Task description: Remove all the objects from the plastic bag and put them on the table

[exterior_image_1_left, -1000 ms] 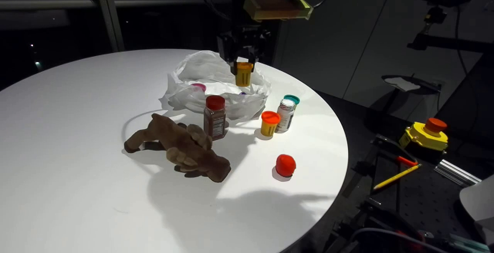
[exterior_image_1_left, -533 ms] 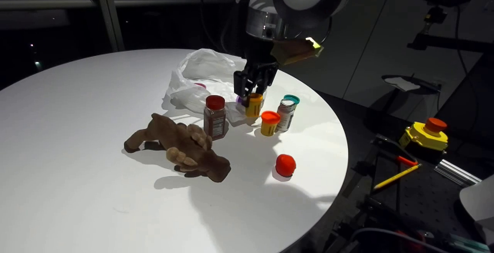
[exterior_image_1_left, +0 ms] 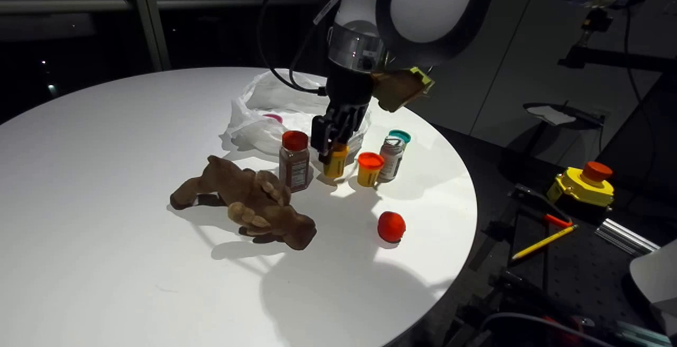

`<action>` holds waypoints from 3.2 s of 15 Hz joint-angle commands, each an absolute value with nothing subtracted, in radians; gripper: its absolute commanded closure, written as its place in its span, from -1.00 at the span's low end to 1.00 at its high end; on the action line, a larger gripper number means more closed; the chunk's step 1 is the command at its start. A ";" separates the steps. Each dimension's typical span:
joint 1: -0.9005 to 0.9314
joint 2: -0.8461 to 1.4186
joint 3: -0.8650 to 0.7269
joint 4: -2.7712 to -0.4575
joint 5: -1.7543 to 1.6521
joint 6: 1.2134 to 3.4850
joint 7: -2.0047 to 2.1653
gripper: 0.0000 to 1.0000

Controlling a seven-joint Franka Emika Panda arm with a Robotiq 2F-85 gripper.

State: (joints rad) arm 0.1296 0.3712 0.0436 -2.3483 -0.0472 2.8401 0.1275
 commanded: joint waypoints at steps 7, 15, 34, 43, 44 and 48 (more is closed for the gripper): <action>0.145 0.470 0.043 -2.340 -0.076 2.933 0.068 0.46; 0.252 0.372 -0.078 -2.339 -0.141 2.933 0.136 -0.90; 0.087 0.500 -0.063 -2.066 -0.083 2.681 0.152 -1.00; 0.034 0.604 -0.026 -1.994 -0.018 2.681 0.122 -0.67; 0.037 0.607 -0.031 -1.989 -0.021 2.684 0.128 -0.45; 0.059 0.601 -0.065 -1.984 -0.044 2.683 0.159 0.16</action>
State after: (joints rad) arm 0.0433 0.5994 -0.0426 -2.0093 -0.0407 2.6930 0.1412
